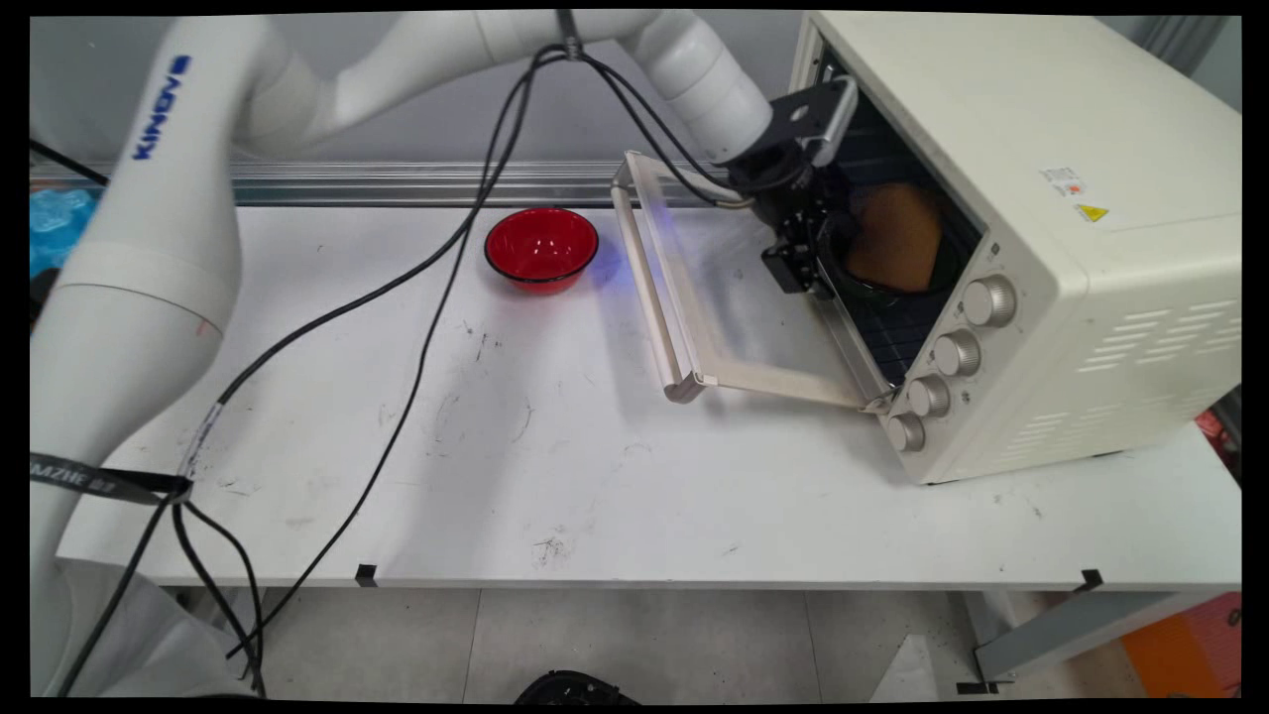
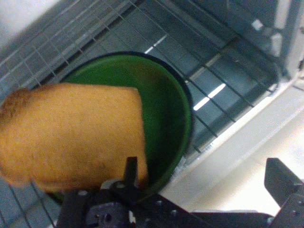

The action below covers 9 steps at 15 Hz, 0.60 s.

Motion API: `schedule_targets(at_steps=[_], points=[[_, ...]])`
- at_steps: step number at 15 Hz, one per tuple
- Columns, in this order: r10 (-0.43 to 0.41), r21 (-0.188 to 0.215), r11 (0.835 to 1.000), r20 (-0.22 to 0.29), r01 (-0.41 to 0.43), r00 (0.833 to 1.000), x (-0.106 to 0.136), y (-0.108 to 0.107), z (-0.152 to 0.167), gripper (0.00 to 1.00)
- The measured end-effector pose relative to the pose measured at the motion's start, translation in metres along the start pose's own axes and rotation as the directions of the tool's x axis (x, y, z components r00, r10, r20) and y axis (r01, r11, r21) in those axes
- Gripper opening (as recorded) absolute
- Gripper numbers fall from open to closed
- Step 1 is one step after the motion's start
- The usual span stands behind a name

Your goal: Close the oven

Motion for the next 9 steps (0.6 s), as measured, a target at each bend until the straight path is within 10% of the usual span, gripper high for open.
schedule_targets(at_steps=[9], points=[[-0.157, 0.034, 0.987, 0.07, 0.155, 0.985, -0.003, 0.038, -0.079, 1.0]])
